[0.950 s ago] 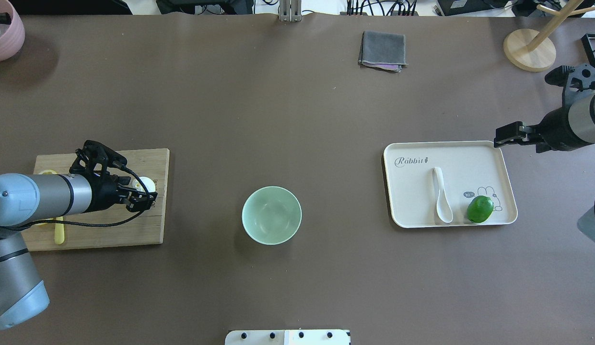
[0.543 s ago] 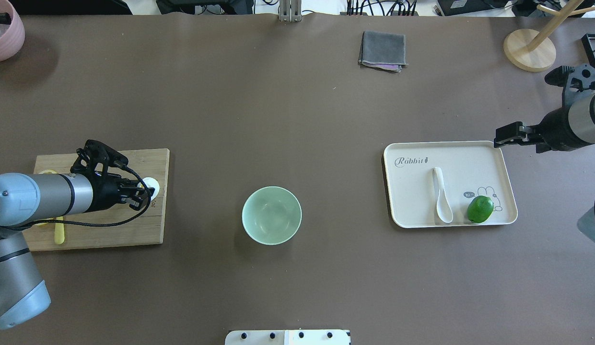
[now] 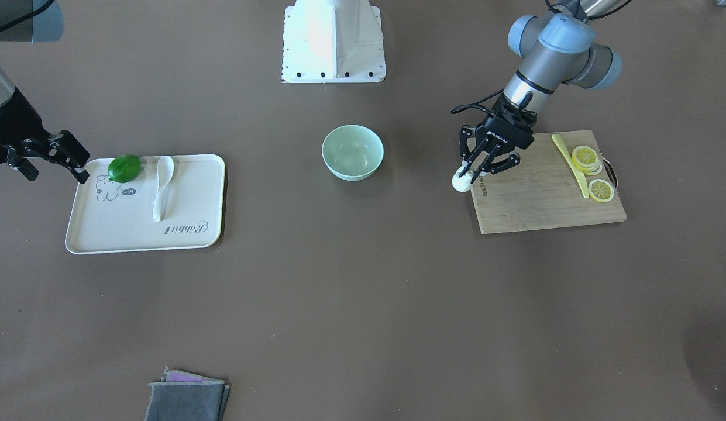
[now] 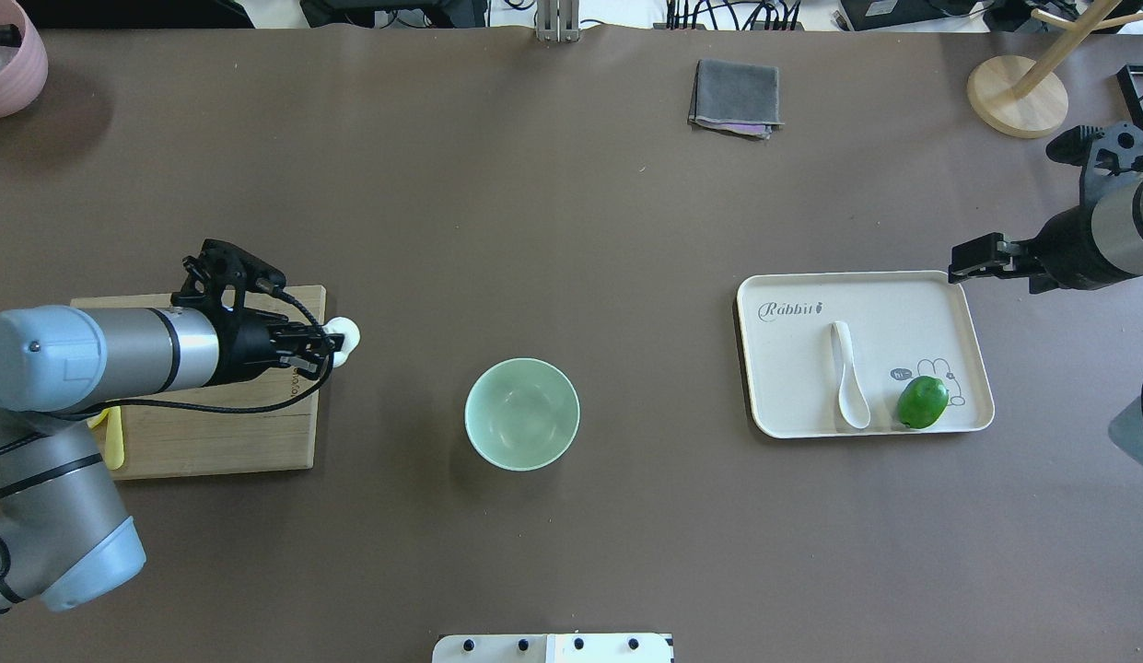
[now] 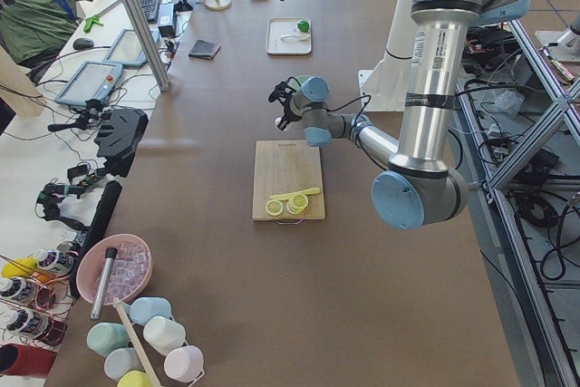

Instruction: Put spoon and bun in bowl

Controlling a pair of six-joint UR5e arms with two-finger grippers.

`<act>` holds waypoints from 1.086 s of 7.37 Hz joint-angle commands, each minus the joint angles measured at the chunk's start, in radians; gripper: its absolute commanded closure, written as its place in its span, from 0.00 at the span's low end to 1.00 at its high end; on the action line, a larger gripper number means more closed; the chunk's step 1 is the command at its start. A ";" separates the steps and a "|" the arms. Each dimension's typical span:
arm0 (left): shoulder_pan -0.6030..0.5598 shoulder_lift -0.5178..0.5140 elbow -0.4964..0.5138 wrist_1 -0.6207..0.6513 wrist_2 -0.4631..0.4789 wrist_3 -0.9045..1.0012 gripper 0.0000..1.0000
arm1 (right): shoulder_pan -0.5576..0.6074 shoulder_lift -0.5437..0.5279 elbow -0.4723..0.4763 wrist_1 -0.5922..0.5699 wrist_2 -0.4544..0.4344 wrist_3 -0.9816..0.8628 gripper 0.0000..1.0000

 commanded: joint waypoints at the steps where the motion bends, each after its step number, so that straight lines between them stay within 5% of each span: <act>1: 0.011 -0.138 0.020 0.008 0.003 -0.134 0.69 | -0.001 -0.002 0.001 0.000 0.000 0.000 0.00; 4: 0.204 -0.239 0.021 0.008 0.138 -0.210 0.69 | 0.000 -0.002 0.001 0.002 0.001 0.005 0.00; 6: 0.298 -0.246 0.024 0.006 0.229 -0.220 0.59 | 0.000 0.000 0.001 0.002 0.002 0.003 0.00; 7: 0.297 -0.238 0.022 0.005 0.230 -0.210 0.20 | 0.000 0.002 0.001 0.002 0.002 0.003 0.00; 8: 0.297 -0.238 0.025 0.000 0.230 -0.210 0.03 | -0.001 0.014 0.001 0.000 0.000 0.003 0.00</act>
